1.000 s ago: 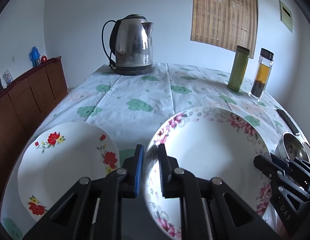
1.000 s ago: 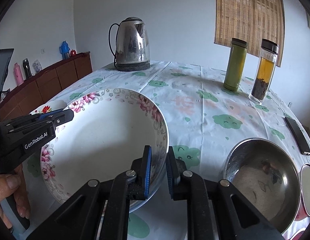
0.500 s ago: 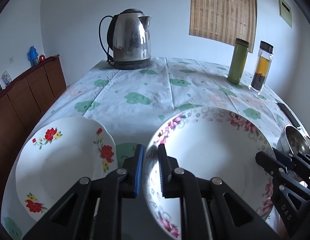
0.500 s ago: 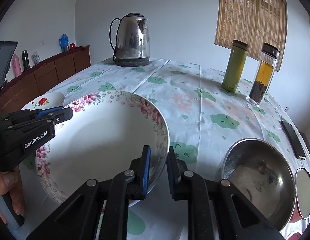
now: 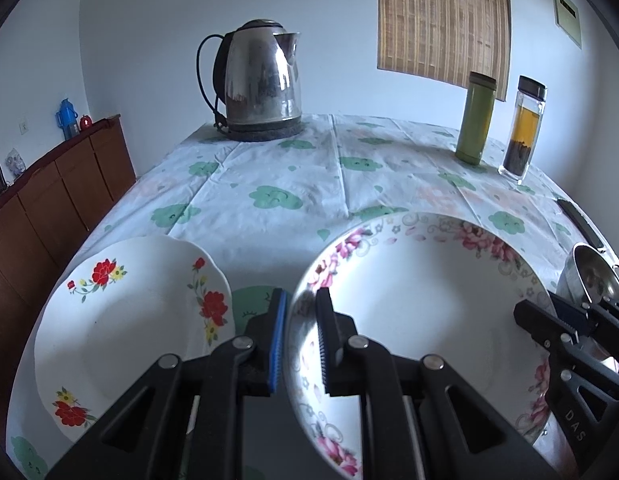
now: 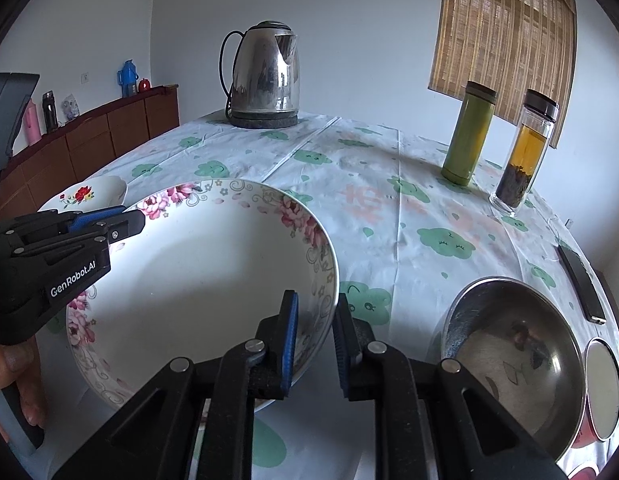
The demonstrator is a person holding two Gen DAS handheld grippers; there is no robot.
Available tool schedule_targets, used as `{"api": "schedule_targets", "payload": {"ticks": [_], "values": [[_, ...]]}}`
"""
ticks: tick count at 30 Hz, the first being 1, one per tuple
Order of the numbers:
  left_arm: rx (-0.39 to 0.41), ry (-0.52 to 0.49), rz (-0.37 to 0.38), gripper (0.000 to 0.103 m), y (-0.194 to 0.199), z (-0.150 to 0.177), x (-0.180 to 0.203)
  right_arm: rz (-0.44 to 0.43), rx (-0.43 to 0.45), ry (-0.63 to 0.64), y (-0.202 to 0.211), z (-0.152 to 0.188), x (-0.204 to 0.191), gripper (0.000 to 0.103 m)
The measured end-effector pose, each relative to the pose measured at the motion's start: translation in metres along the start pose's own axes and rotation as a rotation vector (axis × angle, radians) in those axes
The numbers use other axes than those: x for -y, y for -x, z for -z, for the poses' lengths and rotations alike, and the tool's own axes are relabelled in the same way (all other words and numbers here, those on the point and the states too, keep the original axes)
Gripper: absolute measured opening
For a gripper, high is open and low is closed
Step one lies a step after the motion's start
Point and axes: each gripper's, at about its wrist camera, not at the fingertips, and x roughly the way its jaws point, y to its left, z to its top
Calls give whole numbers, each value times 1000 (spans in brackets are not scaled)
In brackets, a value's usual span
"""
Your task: Organize plates and bowls
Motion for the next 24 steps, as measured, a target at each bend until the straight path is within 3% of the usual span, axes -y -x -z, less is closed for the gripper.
{"api": "schedule_targets", "payload": {"ticks": [24], "values": [[7,-13,-5,12,1,0,3,-2,4,6,2,0,-1,22]]}}
